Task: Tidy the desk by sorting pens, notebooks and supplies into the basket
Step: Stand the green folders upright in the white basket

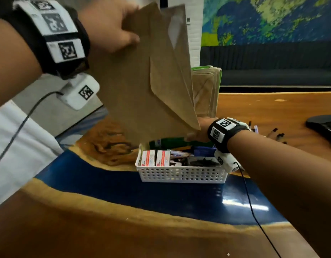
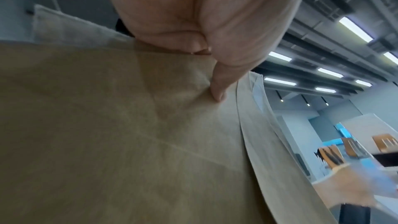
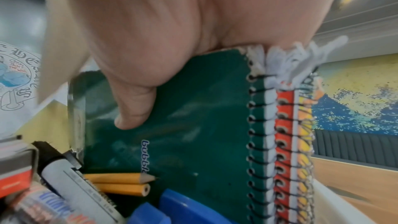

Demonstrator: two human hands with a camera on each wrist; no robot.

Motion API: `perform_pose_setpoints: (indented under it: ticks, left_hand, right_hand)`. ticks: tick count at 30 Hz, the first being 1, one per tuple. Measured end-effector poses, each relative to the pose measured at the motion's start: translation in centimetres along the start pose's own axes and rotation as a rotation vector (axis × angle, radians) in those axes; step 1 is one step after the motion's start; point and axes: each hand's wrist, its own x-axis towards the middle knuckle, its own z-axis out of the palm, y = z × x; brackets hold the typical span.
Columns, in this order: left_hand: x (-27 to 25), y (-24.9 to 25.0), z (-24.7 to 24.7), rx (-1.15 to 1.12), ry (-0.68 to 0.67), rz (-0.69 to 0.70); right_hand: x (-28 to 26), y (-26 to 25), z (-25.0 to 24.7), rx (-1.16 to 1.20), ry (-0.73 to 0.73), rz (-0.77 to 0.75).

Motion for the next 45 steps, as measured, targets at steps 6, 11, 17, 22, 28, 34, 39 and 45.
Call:
perform_pose_setpoints:
  ticks: [6,11,17,22,28,34,39,45]
  left_hand:
    - [4.4,2.9,1.2,0.078,0.15,0.043]
    - [5.3,4.3,2.9,0.149,0.189,-0.045]
    - [4.3,5.3,5.8,0.153,-0.004,0.274]
    - [4.2,5.4,10.4,0.194,-0.381,0.194]
    - [5.7,5.1,14.5,0.265,-0.521,0.155]
    - [8.8,5.0,15.3,0.325,-0.381,0.078]
    - [10.1,4.0,17.1,0.36,-0.457,0.099]
    - [8.7,4.0,17.3,0.354,-0.367,0.098]
  right_hand:
    - [0.0,-0.3,0.2,-0.021,0.049,-0.002]
    - [0.1,-0.3,0.3,-0.034,0.037,0.029]
    - [0.0,-0.4,0.5,-0.047,0.052,0.03]
    - [-0.4,-0.6,0.0,-0.032,0.02,0.025]
    - [-0.8,-0.9,-0.5,-0.015,-0.009,0.03]
    - [-0.3,-0.8,-0.8,0.018,-0.069,0.054]
    - [0.3,-0.4,-1.4,0.07,-0.132,0.053]
    - [0.8,-0.4,-1.5,0.037,-0.087,0.076]
